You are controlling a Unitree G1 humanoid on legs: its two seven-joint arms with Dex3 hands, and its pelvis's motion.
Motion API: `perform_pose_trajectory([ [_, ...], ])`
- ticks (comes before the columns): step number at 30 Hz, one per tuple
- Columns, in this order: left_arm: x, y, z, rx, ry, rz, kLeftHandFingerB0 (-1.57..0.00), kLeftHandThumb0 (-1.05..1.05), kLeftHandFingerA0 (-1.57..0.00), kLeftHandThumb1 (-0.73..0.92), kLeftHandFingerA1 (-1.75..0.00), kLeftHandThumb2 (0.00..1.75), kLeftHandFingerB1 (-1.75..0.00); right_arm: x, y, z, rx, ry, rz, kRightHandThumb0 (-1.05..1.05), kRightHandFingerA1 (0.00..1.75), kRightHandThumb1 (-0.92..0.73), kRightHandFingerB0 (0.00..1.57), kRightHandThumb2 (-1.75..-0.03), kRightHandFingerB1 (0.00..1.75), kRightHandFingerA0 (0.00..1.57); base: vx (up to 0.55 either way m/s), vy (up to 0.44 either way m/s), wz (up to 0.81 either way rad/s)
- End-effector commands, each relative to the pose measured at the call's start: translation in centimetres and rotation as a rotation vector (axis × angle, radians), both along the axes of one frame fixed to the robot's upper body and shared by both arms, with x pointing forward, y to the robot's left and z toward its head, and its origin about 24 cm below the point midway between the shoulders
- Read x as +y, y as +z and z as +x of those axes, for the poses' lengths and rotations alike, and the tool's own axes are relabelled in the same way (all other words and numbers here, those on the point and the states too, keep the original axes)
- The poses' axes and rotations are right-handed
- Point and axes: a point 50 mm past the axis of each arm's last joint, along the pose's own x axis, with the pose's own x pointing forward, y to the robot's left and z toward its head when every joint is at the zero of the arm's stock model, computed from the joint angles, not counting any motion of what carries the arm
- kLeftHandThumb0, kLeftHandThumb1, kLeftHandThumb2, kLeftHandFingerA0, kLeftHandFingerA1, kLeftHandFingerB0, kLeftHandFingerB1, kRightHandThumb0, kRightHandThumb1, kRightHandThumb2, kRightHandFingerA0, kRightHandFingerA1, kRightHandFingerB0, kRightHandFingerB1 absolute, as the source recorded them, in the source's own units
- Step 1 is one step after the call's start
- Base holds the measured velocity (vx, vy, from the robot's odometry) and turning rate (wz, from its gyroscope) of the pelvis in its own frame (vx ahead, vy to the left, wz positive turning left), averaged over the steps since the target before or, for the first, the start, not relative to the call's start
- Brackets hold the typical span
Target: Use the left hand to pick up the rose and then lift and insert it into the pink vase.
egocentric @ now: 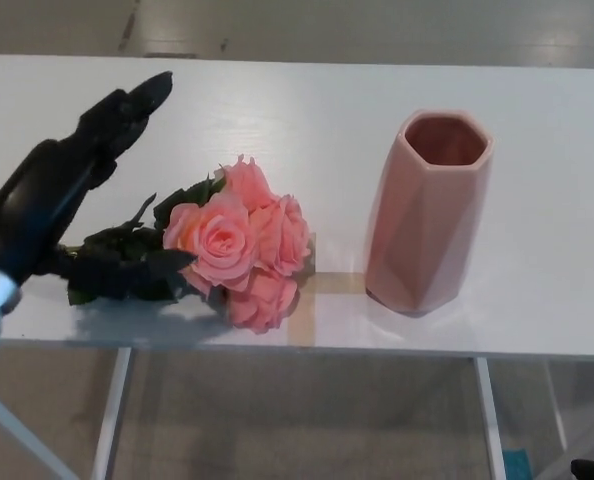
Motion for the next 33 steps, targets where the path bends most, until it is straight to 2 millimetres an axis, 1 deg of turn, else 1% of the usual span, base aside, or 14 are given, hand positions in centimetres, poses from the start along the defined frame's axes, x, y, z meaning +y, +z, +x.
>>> perform_pose_trajectory([
  [1, 1.3, -1.8, 3.0, 0.036, 0.306, 0.394, 0.00, -0.50, 0.00, 0.34, 0.00, 0.66, -0.06, -0.4, -0.1, -0.4, 0.005, -0.003, -0.004, -0.18, 0.51, -0.61, 0.54, -0.57, 0.46, 0.64, 0.00, 0.000, 0.00],
  [2, 1.3, -1.8, 3.0, 0.036, 0.307, 0.395, 0.00, -0.50, 0.00, 0.34, 0.00, 0.66, -0.06, -0.4, -0.1, -0.4, 0.005, -0.003, -0.004, -0.18, 0.51, -0.61, 0.54, -0.57, 0.46, 0.64, 0.00, 0.000, 0.00],
  [4, 1.2, -2.9, 3.2, 0.058, 0.293, 0.537, 0.00, -0.50, 0.00, 0.35, -0.01, 0.67, -0.09, -0.3, -0.1, -0.3, 0.006, 0.000, -0.004, -0.18, 0.51, -0.61, 0.54, -0.57, 0.46, 0.64, 0.00, 0.000, 0.00],
  [5, 1.3, -3.2, 3.3, 0.063, 0.289, 0.571, 0.00, -0.50, 0.00, 0.35, -0.01, 0.67, -0.09, -0.3, -0.1, -0.3, 0.008, 0.000, -0.006, -0.18, 0.51, -0.61, 0.54, -0.57, 0.46, 0.64, 0.00, 0.000, 0.00],
  [8, 1.5, -3.7, 3.2, 0.074, 0.283, 0.622, 0.00, -0.50, 0.00, 0.35, -0.01, 0.67, -0.09, -0.4, -0.1, -0.4, 0.008, 0.003, -0.007, -0.18, 0.51, -0.61, 0.54, -0.57, 0.46, 0.64, 0.00, 0.000, 0.00],
  [9, 1.6, -4.0, 3.3, 0.079, 0.282, 0.635, 0.00, -0.49, 0.00, 0.34, -0.05, 0.68, -0.12, -0.4, -0.1, -0.4, 0.008, 0.004, -0.008, -0.18, 0.51, -0.61, 0.54, -0.57, 0.46, 0.64, 0.00, 0.000, 0.00],
  [11, 1.9, -4.4, 3.3, 0.096, 0.268, 0.679, 0.00, -0.49, 0.00, 0.34, -0.03, 0.67, -0.11, -0.4, 0.0, -0.3, 0.004, -0.001, -0.007, -0.18, 0.51, -0.61, 0.54, -0.57, 0.46, 0.64, 0.00, 0.000, 0.00],
  [22, 2.5, -3.8, 3.8, 0.091, 0.237, 0.791, 0.00, -0.50, 0.00, 0.34, -0.07, 0.69, -0.14, -0.5, 0.0, -0.2, 0.000, -0.012, 0.004, -0.18, 0.52, -0.61, 0.54, -0.57, 0.46, 0.64, 0.00, 0.000, 0.00],
  [28, 2.6, -3.6, 4.0, 0.082, 0.236, 0.812, 0.00, -0.49, 0.00, 0.34, -0.10, 0.70, -0.16, -0.4, 0.0, -0.3, 0.002, -0.011, 0.010, -0.18, 0.52, -0.61, 0.54, -0.57, 0.46, 0.64, 0.00, 0.000, 0.00],
  [29, 2.2, -3.3, 4.3, 0.064, 0.237, 0.814, 0.00, -0.50, 0.00, 0.34, -0.09, 0.70, -0.15, -0.4, 0.1, -0.1, 0.002, -0.012, 0.011, -0.18, 0.51, -0.61, 0.54, -0.57, 0.46, 0.64, 0.00, 0.000, 0.00],
  [33, 1.8, -3.5, 4.5, 0.059, 0.235, 0.814, 0.00, -0.50, 0.00, 0.34, -0.10, 0.70, -0.16, -0.4, 0.0, -0.3, 0.005, -0.008, 0.006, -0.18, 0.51, -0.61, 0.54, -0.57, 0.46, 0.64, 0.00, 0.000, 0.00],
])
